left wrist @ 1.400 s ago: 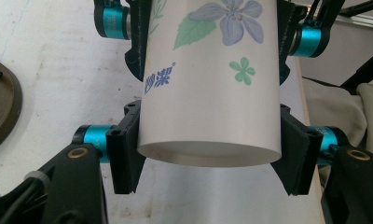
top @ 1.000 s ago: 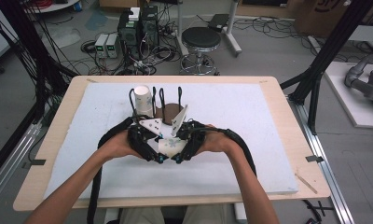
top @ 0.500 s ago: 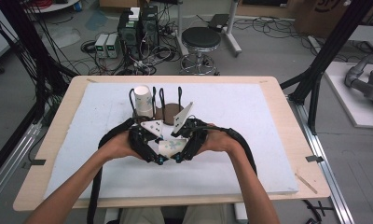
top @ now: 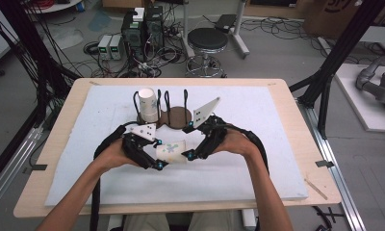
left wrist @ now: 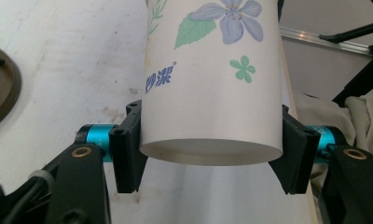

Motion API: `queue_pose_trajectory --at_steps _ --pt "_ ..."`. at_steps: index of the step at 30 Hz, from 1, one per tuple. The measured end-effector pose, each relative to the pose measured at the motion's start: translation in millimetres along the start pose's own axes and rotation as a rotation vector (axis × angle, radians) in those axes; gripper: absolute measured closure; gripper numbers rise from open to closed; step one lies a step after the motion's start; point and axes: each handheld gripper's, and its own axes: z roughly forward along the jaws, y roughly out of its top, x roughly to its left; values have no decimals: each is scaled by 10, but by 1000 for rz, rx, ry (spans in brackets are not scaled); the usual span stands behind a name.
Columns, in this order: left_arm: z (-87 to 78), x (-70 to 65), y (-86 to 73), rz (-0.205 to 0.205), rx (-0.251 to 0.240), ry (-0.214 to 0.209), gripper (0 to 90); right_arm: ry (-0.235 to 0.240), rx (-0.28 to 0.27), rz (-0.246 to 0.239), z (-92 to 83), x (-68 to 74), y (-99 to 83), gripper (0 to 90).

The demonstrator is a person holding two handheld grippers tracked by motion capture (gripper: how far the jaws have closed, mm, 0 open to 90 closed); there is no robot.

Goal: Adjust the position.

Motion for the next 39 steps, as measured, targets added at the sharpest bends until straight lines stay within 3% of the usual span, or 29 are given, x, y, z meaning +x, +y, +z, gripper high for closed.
queue_pose_trajectory --at_steps 6,9,13,19,24,26,33,39 --pt "-47 0 -69 -13 -44 5 369 -5 -17 16 -27 3 -98 146" --pt "-82 7 -97 -15 -93 -2 369 -2 -28 26 -32 2 -156 146" --pt "-123 10 -121 -40 -199 -8 369 0 -66 38 -56 5 -238 146" --pt "-137 8 -158 -50 -296 -3 369 -7 -116 52 -64 24 -333 146" --pt "-117 3 -164 -41 -325 10 368 -2 -135 61 -24 39 -381 146" --pt "-114 -1 -163 -38 -357 5 368 -4 -148 65 -13 45 -399 146" --pt "-58 -26 -181 -30 -431 -5 368 5 -272 79 32 69 -498 146" --pt "-9 -23 -195 -31 -468 -13 368 11 -279 81 96 80 -500 146"
